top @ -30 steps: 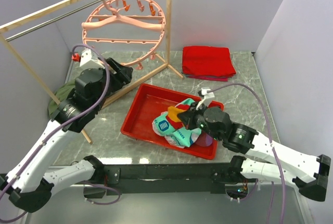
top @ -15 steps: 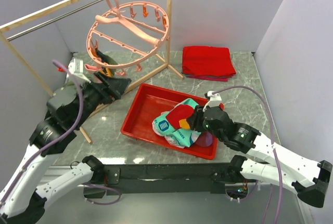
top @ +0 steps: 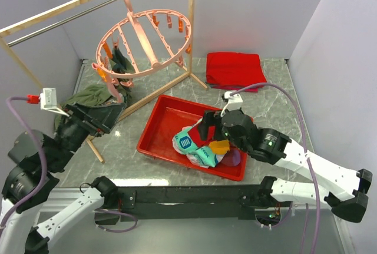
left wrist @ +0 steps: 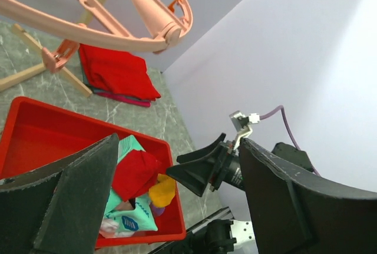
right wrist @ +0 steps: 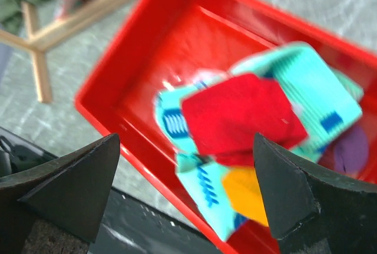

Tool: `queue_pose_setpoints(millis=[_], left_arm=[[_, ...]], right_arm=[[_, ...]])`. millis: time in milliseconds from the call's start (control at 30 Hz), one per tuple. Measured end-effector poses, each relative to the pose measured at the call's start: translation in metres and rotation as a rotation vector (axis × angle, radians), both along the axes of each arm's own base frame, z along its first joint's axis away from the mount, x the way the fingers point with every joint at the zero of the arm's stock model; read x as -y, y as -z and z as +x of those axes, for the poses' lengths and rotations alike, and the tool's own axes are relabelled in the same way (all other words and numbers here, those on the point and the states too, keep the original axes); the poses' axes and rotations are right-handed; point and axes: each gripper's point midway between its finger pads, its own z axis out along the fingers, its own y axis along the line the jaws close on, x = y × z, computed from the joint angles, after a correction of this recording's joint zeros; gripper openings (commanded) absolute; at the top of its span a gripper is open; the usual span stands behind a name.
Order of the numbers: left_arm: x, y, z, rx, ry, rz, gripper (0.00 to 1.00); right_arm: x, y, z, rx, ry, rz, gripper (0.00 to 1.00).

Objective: Remove the socks clipped to the hanger

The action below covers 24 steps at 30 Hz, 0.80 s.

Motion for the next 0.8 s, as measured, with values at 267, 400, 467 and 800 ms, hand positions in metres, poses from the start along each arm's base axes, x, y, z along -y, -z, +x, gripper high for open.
queue_pose_setpoints(millis=[267,400,467,800], left_arm=[[-0.032,-0.028,-0.025,0.069,-0.066,-0.033,0.91],[-0.051,-0.039,-0.041,0.111,-0.099,-0.064,0.91],[-0.057,-0.041,-0.045,0.118,-0.106,-0.073,0.91],[-0.065,-0.033,-0.048,0.094,-0.098,-0.073,0.90]], right_arm=[[-0.072,-0.026,-0.001,0.197,-0.130,0.010,1.00],[-0.133,-0.017,0.007,0.284,-0.205,0.043,1.00],[-0.165,-0.005,0.017,0.305,-0.226,0.044,1.00],[-0.330,0.040,0.066,0.317,-0.294,0.102,0.92]])
